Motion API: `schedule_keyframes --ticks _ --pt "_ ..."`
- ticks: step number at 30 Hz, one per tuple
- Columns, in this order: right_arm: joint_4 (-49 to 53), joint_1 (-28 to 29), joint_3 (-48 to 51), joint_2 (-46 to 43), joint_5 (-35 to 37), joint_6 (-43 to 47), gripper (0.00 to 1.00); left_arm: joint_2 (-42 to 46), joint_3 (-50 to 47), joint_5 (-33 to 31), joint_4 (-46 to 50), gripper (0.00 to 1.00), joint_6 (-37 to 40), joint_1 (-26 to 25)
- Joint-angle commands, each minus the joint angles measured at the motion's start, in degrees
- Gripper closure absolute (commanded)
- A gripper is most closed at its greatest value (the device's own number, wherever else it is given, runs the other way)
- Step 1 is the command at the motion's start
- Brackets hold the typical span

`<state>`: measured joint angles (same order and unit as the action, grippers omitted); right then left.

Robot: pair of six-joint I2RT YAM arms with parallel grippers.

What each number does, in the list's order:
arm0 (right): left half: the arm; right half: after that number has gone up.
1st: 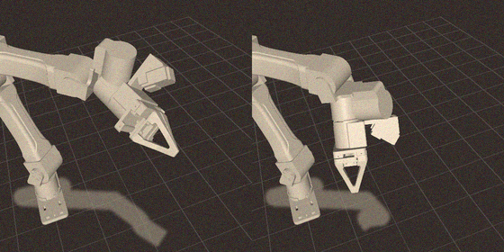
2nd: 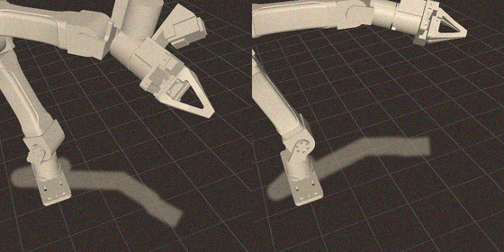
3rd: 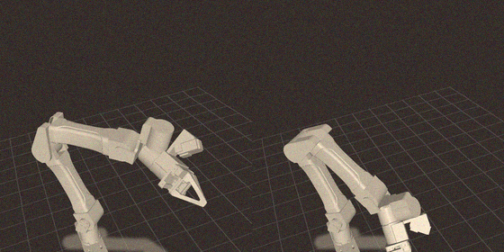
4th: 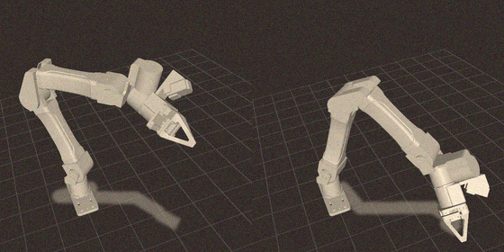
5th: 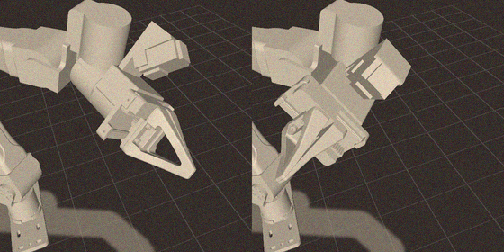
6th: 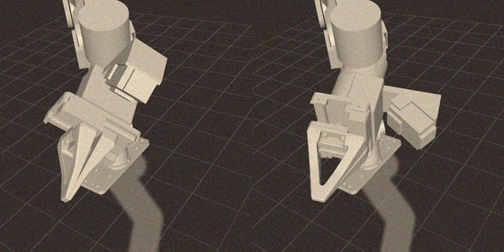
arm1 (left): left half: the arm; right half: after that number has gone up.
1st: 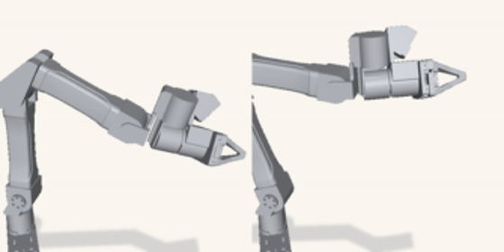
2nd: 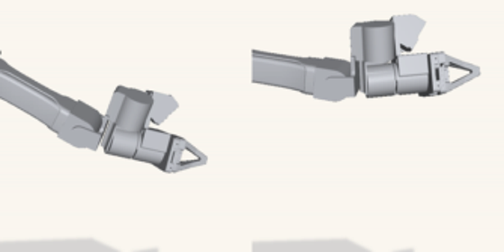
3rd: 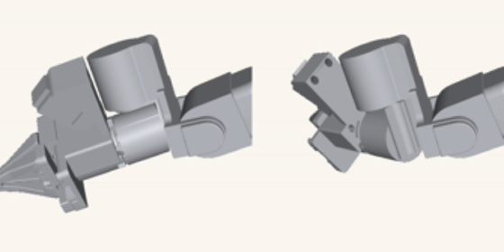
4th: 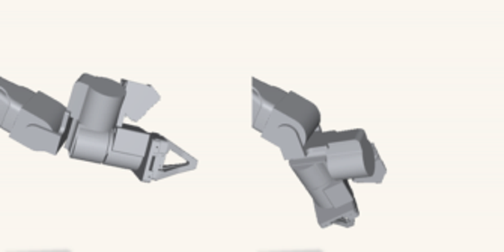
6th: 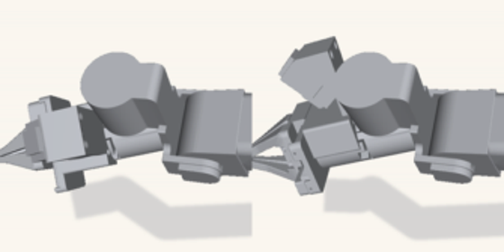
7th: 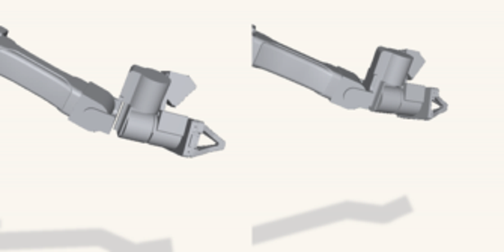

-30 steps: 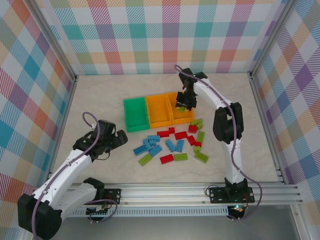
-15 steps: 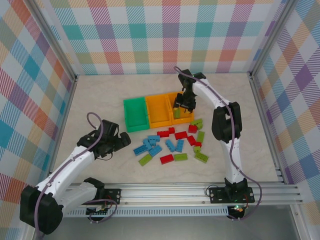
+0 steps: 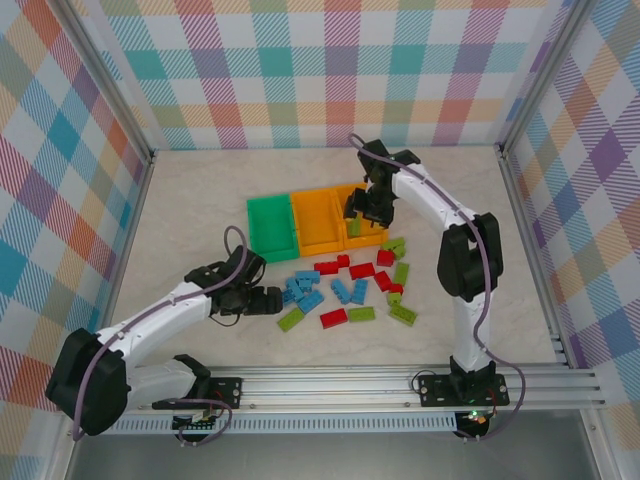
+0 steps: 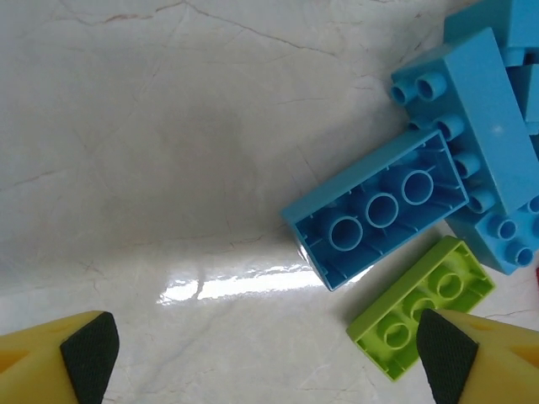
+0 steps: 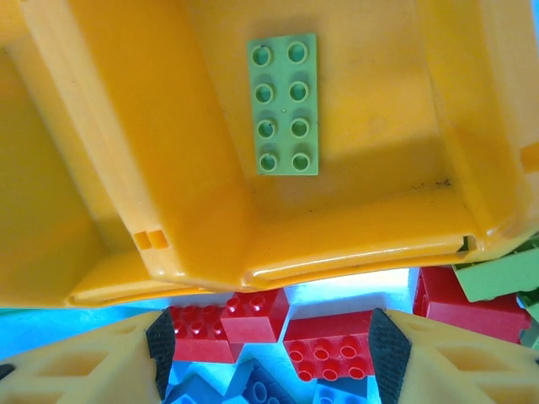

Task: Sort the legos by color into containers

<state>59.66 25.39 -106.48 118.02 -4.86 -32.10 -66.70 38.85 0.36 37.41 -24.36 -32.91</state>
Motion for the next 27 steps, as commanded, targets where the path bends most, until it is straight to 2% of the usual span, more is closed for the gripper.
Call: schedule_keyframes --ticks 1,4,7,15,19,27 --pt "-0.1 0.1 2.3 -1.6 0.8 1.0 0.35 -1.5 4.3 -2.2 0.7 0.09 7.8 -1.4" --pt "-0.7 0.1 3.8 -2.6 1.3 1.1 0.34 -4.1 6.7 -3.2 1.9 0.08 15.6 -1.8" --pt "-0.7 0.1 4.4 -3.2 1.9 1.2 0.33 -5.5 7.1 2.0 -0.8 0.07 23.3 -2.1" --pt "-0.5 0.1 5.0 -3.8 2.8 1.8 0.32 -13.8 11.3 1.6 4.7 0.13 42.9 -2.1" --pt "-0.3 0.0 5.2 -3.8 3.0 1.8 0.32 -15.3 11.2 3.9 1.0 0.14 42.8 -2.1" --pt "0.0 -0.1 5.8 -4.0 3.7 2.1 0.31 -19.6 11.4 4.7 2.1 0.23 44.0 -2.1"
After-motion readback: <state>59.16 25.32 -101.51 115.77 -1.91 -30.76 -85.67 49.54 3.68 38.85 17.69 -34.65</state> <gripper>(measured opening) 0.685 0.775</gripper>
